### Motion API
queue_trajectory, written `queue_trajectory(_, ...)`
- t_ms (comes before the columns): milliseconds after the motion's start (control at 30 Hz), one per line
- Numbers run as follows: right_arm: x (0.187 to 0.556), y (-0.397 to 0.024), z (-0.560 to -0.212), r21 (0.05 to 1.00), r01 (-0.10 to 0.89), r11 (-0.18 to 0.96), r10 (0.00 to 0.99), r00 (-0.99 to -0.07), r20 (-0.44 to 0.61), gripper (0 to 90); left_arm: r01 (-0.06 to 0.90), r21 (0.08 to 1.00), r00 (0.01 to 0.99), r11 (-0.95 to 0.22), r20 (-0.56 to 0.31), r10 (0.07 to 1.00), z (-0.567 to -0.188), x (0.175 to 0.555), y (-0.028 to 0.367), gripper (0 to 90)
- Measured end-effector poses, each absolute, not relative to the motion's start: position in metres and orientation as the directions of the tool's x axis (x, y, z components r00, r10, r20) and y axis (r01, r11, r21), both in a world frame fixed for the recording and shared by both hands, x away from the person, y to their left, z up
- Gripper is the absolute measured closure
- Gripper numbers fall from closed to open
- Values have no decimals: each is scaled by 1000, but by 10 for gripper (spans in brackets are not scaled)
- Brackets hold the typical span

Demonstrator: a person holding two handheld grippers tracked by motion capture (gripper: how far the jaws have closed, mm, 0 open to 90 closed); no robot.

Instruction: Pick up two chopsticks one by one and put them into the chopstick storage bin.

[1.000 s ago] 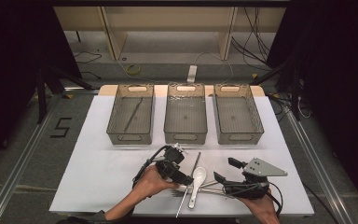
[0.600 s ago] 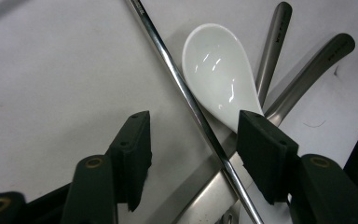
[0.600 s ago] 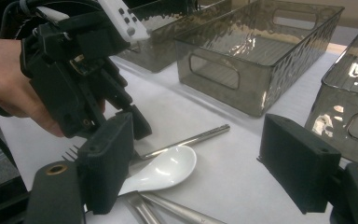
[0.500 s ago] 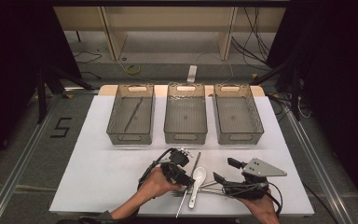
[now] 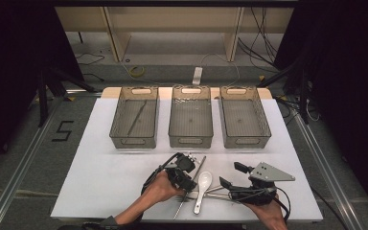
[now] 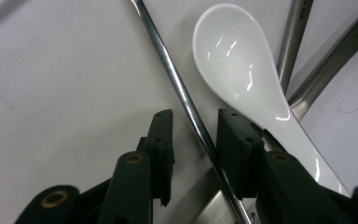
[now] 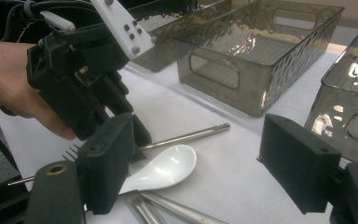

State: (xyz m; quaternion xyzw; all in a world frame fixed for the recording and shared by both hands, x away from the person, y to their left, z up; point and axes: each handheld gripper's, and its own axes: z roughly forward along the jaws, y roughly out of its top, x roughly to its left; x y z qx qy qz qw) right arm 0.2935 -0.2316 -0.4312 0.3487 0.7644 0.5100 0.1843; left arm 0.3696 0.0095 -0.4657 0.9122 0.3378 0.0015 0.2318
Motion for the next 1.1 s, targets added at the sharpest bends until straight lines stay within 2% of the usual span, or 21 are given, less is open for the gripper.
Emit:
queue_trajectory(100, 293, -232, -431, 907, 346, 238, 722, -688, 73, 269, 608, 422, 777, -672, -144, 612, -466, 369, 10, 700)
queue_trajectory(300, 293, -232, -431, 907, 347, 238, 722, -688, 74, 269, 608, 428, 777, -668, -148, 612, -466, 368, 8, 714)
queue_trajectory(467, 294, -232, -431, 908, 345, 239, 722, -688, 72, 269, 615, 433, 776, -659, -186, 603, -467, 366, 4, 758)
queue_trajectory(833, 294, -232, -431, 908, 345, 236, 721, -689, 74, 268, 696, 432, 715, -573, -343, 609, -470, 368, 5, 831)
queue_trajectory(1100, 294, -232, -431, 909, 344, 237, 721, -689, 73, 269, 696, 460, 713, -552, -352, 606, -467, 368, 7, 848)
